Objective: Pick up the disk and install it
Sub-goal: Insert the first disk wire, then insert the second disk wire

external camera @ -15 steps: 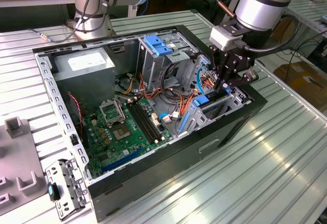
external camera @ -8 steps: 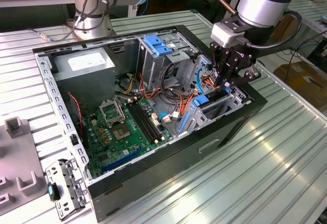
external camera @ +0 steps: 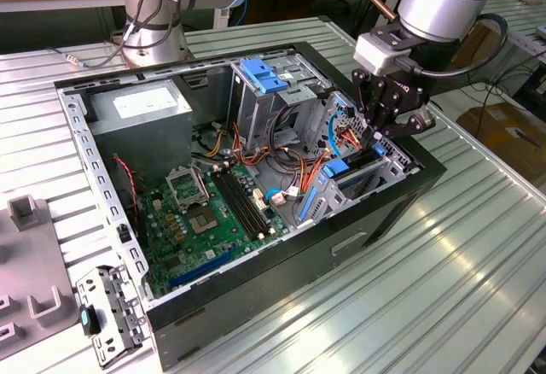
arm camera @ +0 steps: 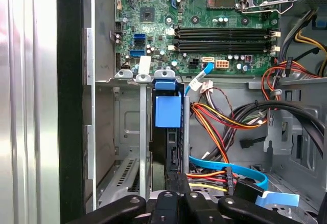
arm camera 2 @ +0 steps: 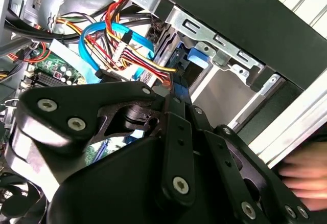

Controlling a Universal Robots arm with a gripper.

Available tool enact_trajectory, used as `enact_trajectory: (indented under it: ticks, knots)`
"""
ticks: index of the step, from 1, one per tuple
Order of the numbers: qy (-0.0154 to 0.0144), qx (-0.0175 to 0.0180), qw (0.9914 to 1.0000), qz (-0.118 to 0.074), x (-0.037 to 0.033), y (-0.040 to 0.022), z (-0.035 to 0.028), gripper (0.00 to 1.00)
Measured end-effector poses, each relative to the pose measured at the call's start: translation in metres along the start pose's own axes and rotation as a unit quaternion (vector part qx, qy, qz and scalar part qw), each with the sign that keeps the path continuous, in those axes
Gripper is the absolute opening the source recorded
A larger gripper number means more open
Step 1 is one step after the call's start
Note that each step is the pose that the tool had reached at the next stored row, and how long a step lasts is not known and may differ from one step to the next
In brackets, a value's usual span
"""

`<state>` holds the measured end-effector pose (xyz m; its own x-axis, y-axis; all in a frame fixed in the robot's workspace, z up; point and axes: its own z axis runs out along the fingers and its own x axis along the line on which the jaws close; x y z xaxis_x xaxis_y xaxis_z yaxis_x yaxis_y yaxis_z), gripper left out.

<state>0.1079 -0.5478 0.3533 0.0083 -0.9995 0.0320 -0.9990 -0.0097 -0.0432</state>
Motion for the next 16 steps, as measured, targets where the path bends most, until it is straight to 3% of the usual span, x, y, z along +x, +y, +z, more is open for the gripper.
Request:
enact_trajectory:
  ticks: [16]
  knots:
    - [-0.0052, 0.0000, 0.99999, 0.000, 0.0000, 0.0000, 0.0000, 0.11]
